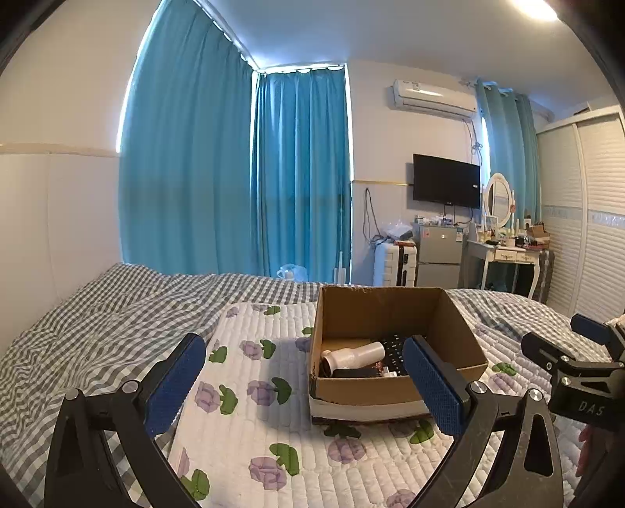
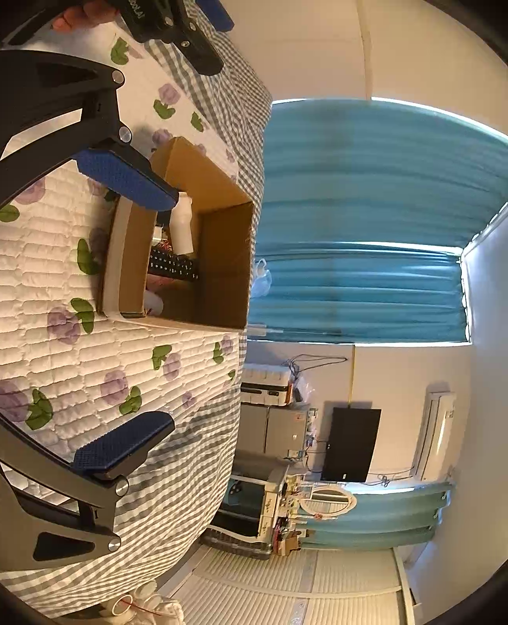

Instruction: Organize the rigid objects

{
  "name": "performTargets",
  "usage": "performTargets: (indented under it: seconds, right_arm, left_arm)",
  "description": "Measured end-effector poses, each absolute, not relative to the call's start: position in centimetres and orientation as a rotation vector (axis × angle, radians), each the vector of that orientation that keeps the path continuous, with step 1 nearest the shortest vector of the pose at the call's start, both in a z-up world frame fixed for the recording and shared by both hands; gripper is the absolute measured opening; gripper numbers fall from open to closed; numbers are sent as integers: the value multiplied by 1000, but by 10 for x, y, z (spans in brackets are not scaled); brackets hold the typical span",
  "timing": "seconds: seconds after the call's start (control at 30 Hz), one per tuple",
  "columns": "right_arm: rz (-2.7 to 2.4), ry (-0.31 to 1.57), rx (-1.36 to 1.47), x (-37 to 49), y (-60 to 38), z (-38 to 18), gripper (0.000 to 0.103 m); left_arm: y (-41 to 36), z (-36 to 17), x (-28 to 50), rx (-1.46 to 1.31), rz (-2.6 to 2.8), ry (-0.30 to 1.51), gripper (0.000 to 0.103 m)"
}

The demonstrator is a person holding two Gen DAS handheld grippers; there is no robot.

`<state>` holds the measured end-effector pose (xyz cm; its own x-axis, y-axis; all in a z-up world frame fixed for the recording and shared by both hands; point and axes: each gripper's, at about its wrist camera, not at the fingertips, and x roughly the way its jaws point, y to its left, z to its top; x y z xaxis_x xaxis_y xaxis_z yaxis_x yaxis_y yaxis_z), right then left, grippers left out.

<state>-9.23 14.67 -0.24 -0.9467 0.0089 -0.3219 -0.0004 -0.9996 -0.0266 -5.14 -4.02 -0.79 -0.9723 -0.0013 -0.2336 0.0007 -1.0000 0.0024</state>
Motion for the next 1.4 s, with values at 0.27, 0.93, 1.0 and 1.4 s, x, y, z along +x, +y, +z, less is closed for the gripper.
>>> performTargets:
  seconds: [0.27,0.93,1.0,1.4]
  right_arm:
    - [3093,-67,-503,-90,143,-3,103]
    - [3086,-50,-533,-92,144,-5,103]
    - [3085,-48,-539,-92,144,-5,103]
    - [3071,-50,-566,-95,144,-8,103]
  left_arm:
    - [-38,-11,-54,388,-3121,-29,103]
    - [-34,-15,-56,430,-3124,-55,103]
    - [-34,-15,-56,431,-3127,-57,103]
    - [-33,-15,-56,434,-3129,-65,103]
